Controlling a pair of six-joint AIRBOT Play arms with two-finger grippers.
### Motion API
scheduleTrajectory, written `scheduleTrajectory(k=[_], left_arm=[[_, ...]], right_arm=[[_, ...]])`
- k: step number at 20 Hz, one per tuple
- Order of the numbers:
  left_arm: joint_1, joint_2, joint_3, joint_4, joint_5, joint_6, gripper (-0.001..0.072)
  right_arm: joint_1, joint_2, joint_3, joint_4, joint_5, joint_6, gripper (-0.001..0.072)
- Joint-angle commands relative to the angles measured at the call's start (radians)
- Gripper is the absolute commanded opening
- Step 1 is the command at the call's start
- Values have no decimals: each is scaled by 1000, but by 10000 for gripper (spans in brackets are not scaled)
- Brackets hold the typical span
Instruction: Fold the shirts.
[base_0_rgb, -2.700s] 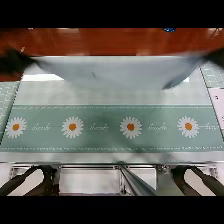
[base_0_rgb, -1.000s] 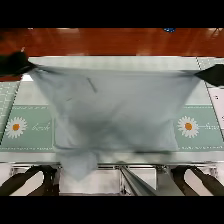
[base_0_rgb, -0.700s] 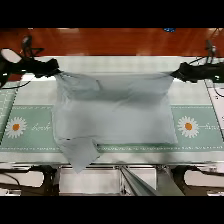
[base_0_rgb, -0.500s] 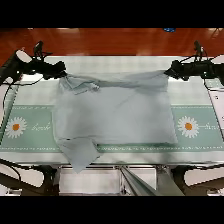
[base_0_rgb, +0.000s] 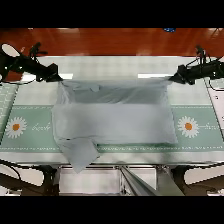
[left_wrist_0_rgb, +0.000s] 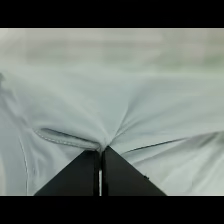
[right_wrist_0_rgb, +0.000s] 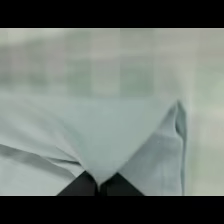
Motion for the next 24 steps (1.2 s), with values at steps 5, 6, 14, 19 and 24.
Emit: scheduleTrajectory(k=[5,6,14,19,24], left_arm=[[-19,12,-237,27,-153,55,14],[-18,12,-260,27,-154,56,14],[-4,12,-282,31,-150,65,101],[12,62,-268,34,-148,43,510],[179,292,-445,164,-72,-79,510]], right_arm=[[8,4,-177,-85,63,5,26],[8,4,-178,-91,70,11,26],[8,4,-178,-111,88,46,99],[-37,36,-130,-52,127,117,406],[-165,273,-217,-160,77,177,406]])
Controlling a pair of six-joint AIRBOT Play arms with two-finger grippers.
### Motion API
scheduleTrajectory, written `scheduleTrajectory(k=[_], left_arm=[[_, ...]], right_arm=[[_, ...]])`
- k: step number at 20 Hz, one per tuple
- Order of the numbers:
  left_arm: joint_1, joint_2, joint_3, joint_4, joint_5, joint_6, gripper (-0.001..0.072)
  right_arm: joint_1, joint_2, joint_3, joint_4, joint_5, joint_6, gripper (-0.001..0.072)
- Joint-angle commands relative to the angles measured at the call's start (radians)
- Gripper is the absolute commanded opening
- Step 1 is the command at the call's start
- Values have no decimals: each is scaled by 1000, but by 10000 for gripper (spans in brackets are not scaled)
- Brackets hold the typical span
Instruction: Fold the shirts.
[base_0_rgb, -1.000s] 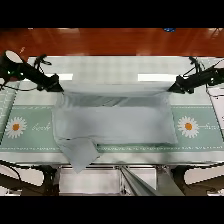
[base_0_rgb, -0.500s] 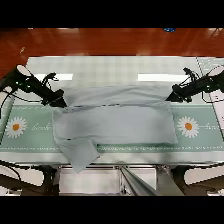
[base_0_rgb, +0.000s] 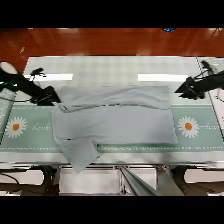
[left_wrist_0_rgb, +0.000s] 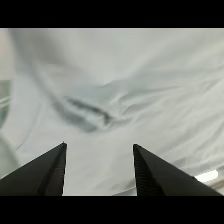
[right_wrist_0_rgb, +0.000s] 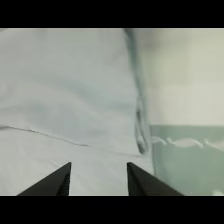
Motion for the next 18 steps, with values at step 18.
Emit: scheduleTrajectory(k=[18], left_arm=[[57,378,-730,50,49,-187,510]], right_arm=[[-51,600,-586,270,-189,-153,406]])
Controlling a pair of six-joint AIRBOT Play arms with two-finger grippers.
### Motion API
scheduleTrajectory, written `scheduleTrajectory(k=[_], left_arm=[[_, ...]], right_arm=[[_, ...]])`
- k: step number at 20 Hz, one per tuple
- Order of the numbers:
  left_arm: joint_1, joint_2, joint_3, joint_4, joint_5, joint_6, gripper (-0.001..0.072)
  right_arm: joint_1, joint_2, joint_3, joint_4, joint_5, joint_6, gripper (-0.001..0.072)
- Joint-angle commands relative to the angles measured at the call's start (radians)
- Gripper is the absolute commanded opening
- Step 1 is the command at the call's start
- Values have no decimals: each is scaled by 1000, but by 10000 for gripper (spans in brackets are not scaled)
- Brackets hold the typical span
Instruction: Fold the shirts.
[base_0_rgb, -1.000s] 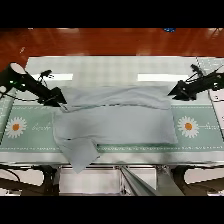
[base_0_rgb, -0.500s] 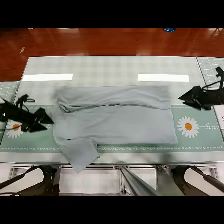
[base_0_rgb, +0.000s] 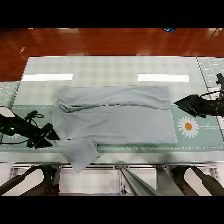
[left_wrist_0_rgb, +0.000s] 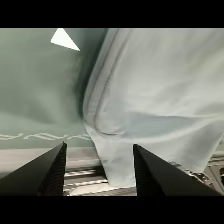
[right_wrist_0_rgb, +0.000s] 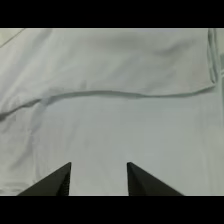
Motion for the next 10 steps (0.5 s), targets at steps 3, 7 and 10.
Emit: scheduleTrajectory(k=[3,7,10], left_arm=[[-90,3,-76,-39,63,-50,510],[-212,3,-109,-150,171,-42,507],[-261,5,-109,-151,181,-10,26]], right_arm=[[0,10,-8,28,-38,-4,406],[-3,10,-8,37,-97,8,406],[-92,10,-8,-45,-74,23,406]])
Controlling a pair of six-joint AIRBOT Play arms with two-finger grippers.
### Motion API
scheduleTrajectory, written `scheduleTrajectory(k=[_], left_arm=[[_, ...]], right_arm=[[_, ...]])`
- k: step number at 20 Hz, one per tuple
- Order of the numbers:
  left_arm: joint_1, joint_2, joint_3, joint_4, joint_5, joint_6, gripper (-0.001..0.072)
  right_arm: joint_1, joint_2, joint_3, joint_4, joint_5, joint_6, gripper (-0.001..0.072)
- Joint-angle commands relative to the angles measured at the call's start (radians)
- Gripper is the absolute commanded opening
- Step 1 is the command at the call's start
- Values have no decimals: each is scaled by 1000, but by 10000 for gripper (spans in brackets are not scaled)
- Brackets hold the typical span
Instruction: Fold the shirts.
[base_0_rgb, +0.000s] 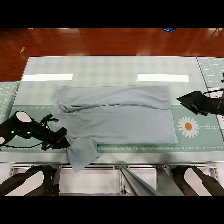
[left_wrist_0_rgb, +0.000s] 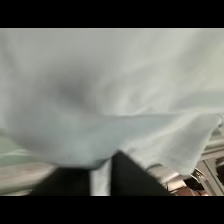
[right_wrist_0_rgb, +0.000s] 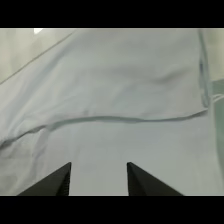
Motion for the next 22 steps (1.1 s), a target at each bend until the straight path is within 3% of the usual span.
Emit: scheduleTrajectory(k=[1,3,5,10,15,22], left_arm=[[-53,2,-8,-26,30,41,14],[-53,10,-8,-26,10,61,14],[-53,18,-8,-27,9,61,14],[-53,33,-9,-40,7,59,14],[-53,33,-9,-52,8,60,14],[-53,33,-9,-52,8,60,14]], right_arm=[[-107,1,0,-184,12,58,406],[-203,-12,-2,-447,104,160,406],[-232,-37,-56,-549,164,231,406],[-167,-92,-225,-501,178,163,406],[-167,-164,-225,-384,193,121,406],[-167,-284,-225,-342,164,102,405]])
